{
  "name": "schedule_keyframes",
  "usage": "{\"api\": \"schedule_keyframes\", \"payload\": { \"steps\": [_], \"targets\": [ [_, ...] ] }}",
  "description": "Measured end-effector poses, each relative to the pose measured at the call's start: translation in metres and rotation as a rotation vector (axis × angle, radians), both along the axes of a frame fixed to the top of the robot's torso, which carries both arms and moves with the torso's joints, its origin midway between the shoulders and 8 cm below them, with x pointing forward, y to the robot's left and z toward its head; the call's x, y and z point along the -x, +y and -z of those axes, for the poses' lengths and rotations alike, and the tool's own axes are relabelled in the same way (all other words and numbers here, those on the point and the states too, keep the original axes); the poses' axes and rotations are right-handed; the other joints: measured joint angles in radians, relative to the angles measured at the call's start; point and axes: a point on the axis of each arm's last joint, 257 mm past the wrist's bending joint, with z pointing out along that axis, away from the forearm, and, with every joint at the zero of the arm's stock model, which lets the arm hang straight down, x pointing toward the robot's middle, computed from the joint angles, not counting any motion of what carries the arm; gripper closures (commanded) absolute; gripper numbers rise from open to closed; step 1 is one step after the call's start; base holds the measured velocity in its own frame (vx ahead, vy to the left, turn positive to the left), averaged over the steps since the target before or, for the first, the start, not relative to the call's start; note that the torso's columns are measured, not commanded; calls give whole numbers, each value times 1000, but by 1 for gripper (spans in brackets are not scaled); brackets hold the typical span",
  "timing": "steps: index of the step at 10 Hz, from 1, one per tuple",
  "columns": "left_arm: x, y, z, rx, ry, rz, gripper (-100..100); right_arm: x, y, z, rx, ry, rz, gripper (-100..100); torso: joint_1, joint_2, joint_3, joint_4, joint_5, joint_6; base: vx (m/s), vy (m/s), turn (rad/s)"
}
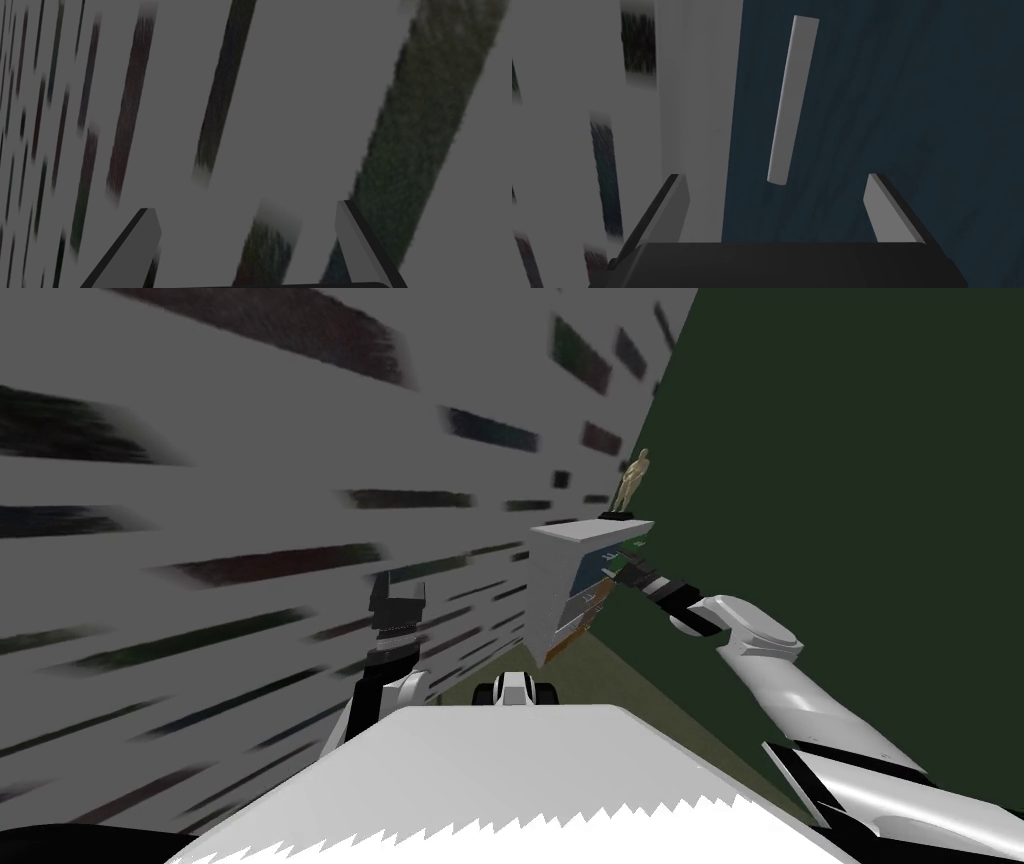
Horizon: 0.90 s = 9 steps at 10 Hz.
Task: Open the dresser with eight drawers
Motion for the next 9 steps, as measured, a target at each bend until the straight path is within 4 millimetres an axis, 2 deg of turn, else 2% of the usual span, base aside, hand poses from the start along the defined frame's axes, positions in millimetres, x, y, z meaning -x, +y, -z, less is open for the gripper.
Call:
{"api": "schedule_keyframes", "payload": {
  "steps": [1,2,5,9],
  "targets": [
    [0,0,0,0,0,0,0,-1,-2,-6,7,-1,2,-100,1,-3,-1,-1,0,0,42,43,14],
    [0,0,0,0,0,0,0,-1,-3,-8,6,-1,3,100,3,-2,-1,-1,0,0,6,7,-2],
    [0,0,0,0,0,0,0,1,1,-10,9,2,-15,100,2,7,5,4,1,3,-152,-83,-62],
    [0,0,0,0,0,0,0,4,3,-7,10,13,-29,100,13,-4,-3,1,6,-1,-140,-75,-61]
  ]
}}
